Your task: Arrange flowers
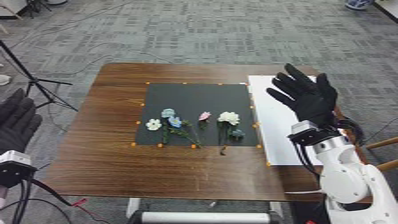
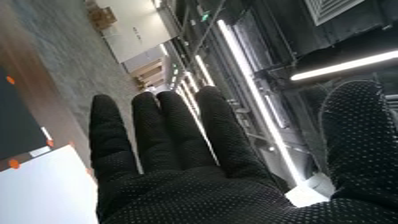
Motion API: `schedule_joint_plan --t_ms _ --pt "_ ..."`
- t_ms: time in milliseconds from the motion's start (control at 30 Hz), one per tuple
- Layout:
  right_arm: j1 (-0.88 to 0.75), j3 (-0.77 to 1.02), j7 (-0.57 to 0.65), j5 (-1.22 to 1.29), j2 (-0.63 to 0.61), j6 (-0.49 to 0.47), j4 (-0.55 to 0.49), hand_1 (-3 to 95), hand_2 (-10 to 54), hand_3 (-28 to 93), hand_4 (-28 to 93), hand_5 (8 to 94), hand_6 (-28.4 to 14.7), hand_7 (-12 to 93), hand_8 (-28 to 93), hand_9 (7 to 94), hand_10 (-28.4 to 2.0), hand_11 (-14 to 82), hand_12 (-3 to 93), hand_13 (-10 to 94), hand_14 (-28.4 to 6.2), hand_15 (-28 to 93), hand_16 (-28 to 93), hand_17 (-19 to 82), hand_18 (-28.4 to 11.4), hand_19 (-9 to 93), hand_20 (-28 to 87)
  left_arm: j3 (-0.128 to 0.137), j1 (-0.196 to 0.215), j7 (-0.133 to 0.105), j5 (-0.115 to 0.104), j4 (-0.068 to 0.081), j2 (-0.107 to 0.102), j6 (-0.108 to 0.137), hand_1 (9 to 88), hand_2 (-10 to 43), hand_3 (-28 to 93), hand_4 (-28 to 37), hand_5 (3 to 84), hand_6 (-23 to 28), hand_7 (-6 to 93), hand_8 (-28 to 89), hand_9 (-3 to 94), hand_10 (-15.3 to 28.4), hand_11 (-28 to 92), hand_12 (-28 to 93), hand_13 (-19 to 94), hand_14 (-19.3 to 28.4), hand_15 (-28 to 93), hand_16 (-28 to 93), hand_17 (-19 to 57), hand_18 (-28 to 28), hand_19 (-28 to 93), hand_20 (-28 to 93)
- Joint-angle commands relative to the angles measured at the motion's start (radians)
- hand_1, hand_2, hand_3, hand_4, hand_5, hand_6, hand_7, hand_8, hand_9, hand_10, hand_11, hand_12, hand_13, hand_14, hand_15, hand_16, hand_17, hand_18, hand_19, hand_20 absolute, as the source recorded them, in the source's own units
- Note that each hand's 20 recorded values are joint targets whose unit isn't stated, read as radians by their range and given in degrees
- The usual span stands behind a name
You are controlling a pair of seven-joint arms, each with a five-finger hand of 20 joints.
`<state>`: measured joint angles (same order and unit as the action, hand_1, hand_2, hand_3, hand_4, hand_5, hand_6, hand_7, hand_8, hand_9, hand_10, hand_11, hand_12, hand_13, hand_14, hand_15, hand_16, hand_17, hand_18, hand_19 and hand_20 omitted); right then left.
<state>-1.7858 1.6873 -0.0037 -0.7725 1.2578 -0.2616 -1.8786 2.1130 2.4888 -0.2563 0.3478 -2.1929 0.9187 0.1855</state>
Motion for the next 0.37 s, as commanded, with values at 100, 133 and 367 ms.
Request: schedule_joint_plan --t_ms 100,133,367 --pt "-0.026 -0.012 -0.003 0.006 0.009 0.014 -0.022 10.1 4.8 72 -23 37.4 -12.4 -1 -8 31.9 -18.0 1.4 8.8 20 -12.2 14 1 11 -15.2 22 15 0.009 -0.017 0.014 0.005 0.003 -0.007 -0.021 22.2 11.4 67 -28.3 30.9 5.5 -0.5 -5 23.7 10.9 -1 14 13 7.5 0 0 -1.4 4.2 3 9" --pt "-0.027 -0.014 -0.004 0.008 0.011 0.018 -0.023 10.1 4.9 72 -23 37.6 -12.7 -1 -8 32.0 -18.0 1.4 8.6 20 -12.2 15 1 11 -15.0 21 14 0.009 -0.018 0.014 0.004 0.004 -0.007 -0.021 22.2 11.5 67 -28.3 30.9 5.5 -0.5 -5 23.7 10.9 -1 14 14 7.7 0 0 -1.4 4.1 3 9" --pt "-0.032 -0.014 0.009 0.008 0.011 -0.007 -0.024 10.2 5.0 72 -23 37.9 -12.7 0 -8 31.8 -18.0 1.9 8.2 20 -12.1 15 0 11 -14.5 21 14 0.002 -0.035 0.017 0.007 0.009 -0.017 -0.024 22.5 11.6 67 -28.3 31.6 5.9 -0.2 -5 23.9 11.0 0 14 14 8.0 0 0 -1.4 4.1 4 9"
